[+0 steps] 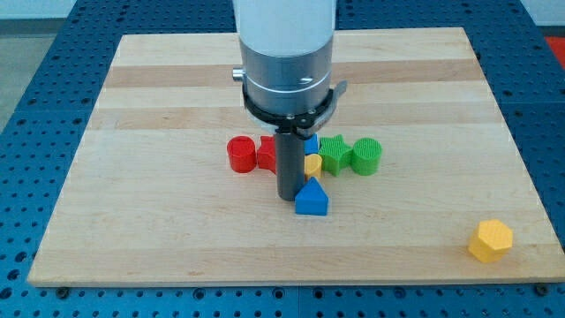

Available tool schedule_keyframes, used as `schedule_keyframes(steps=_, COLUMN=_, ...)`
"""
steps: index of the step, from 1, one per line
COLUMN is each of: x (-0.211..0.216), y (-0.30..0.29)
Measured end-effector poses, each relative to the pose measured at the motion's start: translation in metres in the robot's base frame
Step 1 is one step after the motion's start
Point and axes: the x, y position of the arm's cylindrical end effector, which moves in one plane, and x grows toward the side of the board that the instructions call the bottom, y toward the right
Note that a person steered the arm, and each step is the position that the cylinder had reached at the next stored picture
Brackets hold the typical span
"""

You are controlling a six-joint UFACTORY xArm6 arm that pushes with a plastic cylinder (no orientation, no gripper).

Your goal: Separate yellow heart and blue triangle

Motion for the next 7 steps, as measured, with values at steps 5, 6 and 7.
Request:
schedule_keyframes(steps=5, x=0.004, y=0.018)
schedule_keyframes(steps=6, x=0.004, y=0.021)
schedule_keyframes(steps=7, x=0.004, y=0.038)
